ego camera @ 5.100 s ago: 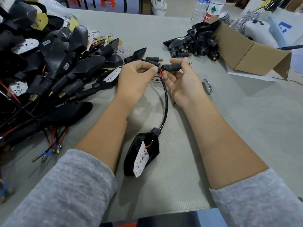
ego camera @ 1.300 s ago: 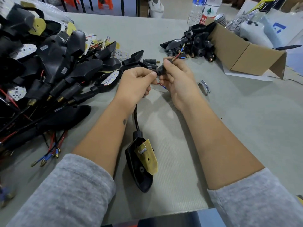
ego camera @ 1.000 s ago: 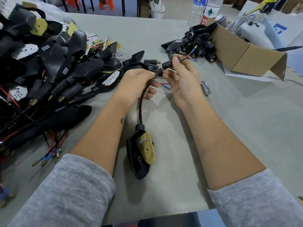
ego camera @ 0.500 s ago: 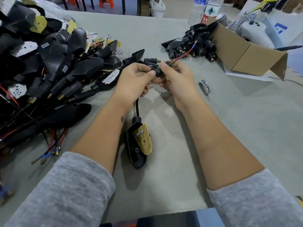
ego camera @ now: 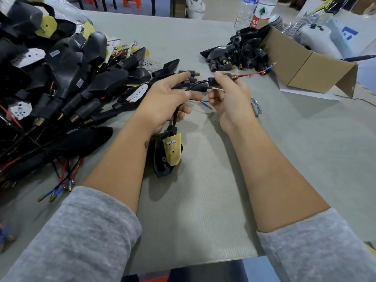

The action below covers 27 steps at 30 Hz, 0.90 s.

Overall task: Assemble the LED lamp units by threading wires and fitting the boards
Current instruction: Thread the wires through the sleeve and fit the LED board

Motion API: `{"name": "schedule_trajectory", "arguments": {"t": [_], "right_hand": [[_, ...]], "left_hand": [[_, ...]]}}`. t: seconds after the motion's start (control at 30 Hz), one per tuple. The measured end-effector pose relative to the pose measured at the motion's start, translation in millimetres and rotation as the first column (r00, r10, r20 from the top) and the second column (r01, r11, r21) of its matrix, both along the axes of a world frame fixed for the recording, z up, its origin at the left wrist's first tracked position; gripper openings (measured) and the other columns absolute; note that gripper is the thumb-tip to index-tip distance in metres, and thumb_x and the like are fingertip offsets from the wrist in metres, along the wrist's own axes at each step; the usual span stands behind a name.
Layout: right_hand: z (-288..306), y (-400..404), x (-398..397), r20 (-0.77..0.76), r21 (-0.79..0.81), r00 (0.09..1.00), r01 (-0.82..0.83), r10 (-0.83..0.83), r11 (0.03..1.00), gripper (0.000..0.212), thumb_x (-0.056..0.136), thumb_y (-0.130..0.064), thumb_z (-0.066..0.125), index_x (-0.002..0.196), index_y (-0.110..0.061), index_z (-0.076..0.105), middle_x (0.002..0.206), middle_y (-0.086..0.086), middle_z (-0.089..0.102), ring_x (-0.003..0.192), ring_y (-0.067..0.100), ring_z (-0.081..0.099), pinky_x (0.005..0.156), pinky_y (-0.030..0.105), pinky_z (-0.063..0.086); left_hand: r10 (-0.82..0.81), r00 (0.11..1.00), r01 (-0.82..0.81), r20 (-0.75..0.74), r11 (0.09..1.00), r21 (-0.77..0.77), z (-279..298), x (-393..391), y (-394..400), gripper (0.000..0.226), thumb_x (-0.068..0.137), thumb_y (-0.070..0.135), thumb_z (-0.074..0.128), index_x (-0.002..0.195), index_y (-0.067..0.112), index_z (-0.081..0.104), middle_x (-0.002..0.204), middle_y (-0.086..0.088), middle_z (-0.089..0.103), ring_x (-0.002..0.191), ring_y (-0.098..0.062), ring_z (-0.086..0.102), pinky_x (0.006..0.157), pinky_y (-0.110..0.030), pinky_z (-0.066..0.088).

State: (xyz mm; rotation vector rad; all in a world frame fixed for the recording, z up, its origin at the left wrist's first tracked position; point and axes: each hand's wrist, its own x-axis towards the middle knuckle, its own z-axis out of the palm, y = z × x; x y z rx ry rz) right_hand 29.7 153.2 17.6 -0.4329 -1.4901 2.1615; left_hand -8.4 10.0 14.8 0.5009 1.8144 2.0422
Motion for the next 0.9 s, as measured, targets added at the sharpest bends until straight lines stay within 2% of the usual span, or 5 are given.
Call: {"name": "schedule_trajectory", "arguments": {"t": [0.17, 0.3, 0.6, 0.73, 0.9], "right_hand": [[-2.1, -0.8, 0.0, 0.022, 0.099, 0.998, -0.067, 0.065, 0.993, 0.013, 0.092, -0.005, 0.061, 0.082, -0.013, 0.056, 0.068, 0.002, 0.058, 0.051, 0.013, 0.048, 0.051, 0.024, 0.039], [-3.4, -5.9, 1.2, 0.050, 0.200, 0.984, -0.177, 0.170, 0.964, 0.008, 0.091, -0.011, 0.066, 0.087, -0.008, 0.059, 0.074, 0.009, 0.055, 0.054, 0.013, 0.041, 0.066, 0.035, 0.041], [-0.2, -2.1, 0.3, -0.044, -0.082, 0.999, -0.024, 0.020, 0.996, 0.020, 0.094, -0.025, 0.064, 0.084, -0.014, 0.052, 0.057, -0.003, 0.043, 0.045, 0.010, 0.038, 0.044, 0.020, 0.034], [-1.0, -4.0, 0.8, 0.009, 0.048, 0.999, -0.041, 0.041, 0.998, 0.027, 0.093, -0.033, 0.064, 0.081, -0.015, 0.048, 0.053, -0.006, 0.040, 0.045, 0.010, 0.037, 0.044, 0.021, 0.033], [-0.2, -5.4, 1.4, 0.010, 0.096, 0.999, -0.047, 0.047, 0.994, 0.026, 0.095, -0.032, 0.062, 0.087, -0.010, 0.051, 0.054, -0.005, 0.039, 0.046, 0.011, 0.037, 0.044, 0.021, 0.033]], "left_hand": [[0.014, 0.999, -0.017, -0.039, 0.997, -0.080, -1.1, 3.3, 3.0, 0.013, 0.098, 0.003, 0.050, 0.107, 0.010, 0.056, 0.083, 0.000, 0.074, 0.042, -0.005, 0.040, 0.041, -0.016, 0.034], [0.027, 0.998, -0.035, -0.065, 0.992, -0.123, 0.3, 3.8, 2.7, 0.010, 0.097, 0.003, 0.052, 0.104, 0.009, 0.057, 0.084, -0.004, 0.074, 0.043, -0.005, 0.045, 0.042, -0.017, 0.037], [0.098, 0.995, -0.095, 0.023, 0.992, -0.081, 4.5, 2.2, -1.9, 0.016, 0.091, -0.002, 0.055, 0.094, 0.014, 0.053, 0.077, -0.009, 0.060, 0.052, -0.014, 0.065, 0.048, -0.025, 0.052], [0.082, 0.995, -0.083, 0.051, 0.996, 0.032, 4.5, 2.8, -2.9, 0.029, 0.089, -0.008, 0.058, 0.102, 0.017, 0.049, 0.081, -0.008, 0.065, 0.052, -0.012, 0.063, 0.049, -0.023, 0.051], [0.046, 0.996, -0.042, 0.073, 0.998, -0.054, 6.6, 1.9, -2.9, 0.011, 0.093, 0.004, 0.055, 0.097, 0.012, 0.061, 0.073, -0.005, 0.073, 0.055, -0.014, 0.065, 0.053, -0.024, 0.054]]}}
